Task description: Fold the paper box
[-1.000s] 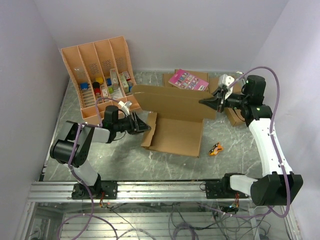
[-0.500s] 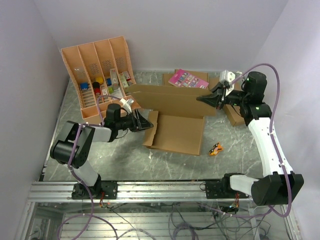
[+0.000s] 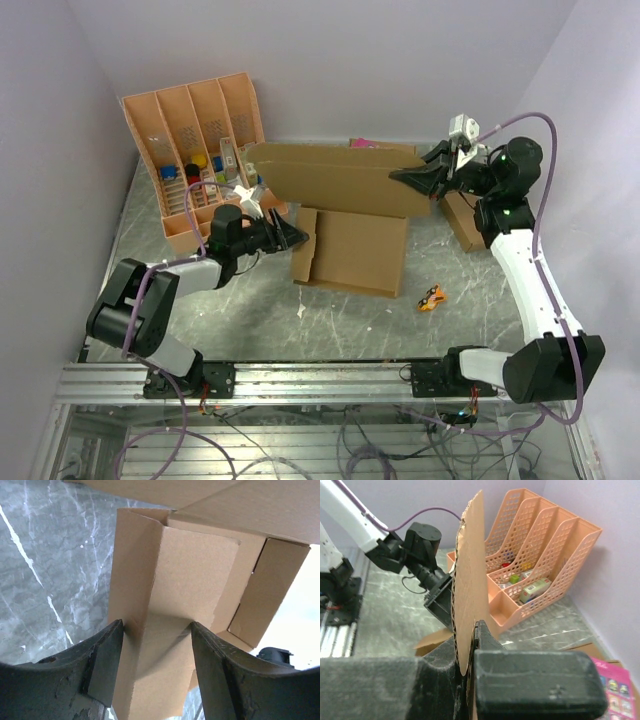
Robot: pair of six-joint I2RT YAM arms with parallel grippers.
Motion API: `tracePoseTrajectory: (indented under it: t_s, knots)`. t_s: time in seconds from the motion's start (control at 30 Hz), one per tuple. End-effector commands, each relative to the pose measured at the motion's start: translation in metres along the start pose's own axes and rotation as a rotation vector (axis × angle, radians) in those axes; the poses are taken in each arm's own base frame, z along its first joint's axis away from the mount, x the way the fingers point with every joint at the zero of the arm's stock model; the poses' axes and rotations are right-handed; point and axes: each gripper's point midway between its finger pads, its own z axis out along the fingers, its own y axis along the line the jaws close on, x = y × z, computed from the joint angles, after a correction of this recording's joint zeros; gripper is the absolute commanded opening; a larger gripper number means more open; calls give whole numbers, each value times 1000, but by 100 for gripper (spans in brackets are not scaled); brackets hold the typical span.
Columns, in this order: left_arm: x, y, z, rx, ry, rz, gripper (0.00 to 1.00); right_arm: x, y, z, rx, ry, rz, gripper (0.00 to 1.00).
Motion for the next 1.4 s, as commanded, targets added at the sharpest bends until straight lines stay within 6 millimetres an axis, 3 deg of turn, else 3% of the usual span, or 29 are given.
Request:
tracePoseTrajectory:
  t_s: [0.0, 0.2, 0.5, 0.8, 0.9, 1.0, 1.03, 1.1, 1.37]
  knots:
    - [-14, -2, 3, -67, -78, 130, 66, -9, 0, 5, 5, -80, 123, 0]
    - [-13, 7, 2, -159, -97, 180, 65, 1, -3, 6, 35, -91, 212, 0]
    - [18, 27, 4, -259, 35, 152, 65, 10, -4, 5, 51, -93, 224, 0]
    - [23, 35, 5, -352, 23, 228, 63, 14, 0, 5, 50, -95, 237, 0]
    - [22, 36, 8, -387, 7, 251, 55, 16, 1, 5, 49, -93, 239, 0]
    - [19, 37, 7, -426, -4, 258, 33, 18, 2, 5, 46, -89, 241, 0]
    - [18, 37, 6, -438, -8, 265, 31, 19, 3, 5, 45, -88, 242, 0]
    - [17, 37, 4, -458, -13, 279, 33, 20, 3, 4, 45, -86, 244, 0]
    - [17, 33, 8, -452, 5, 300, 58, 19, 3, 5, 41, -89, 239, 0]
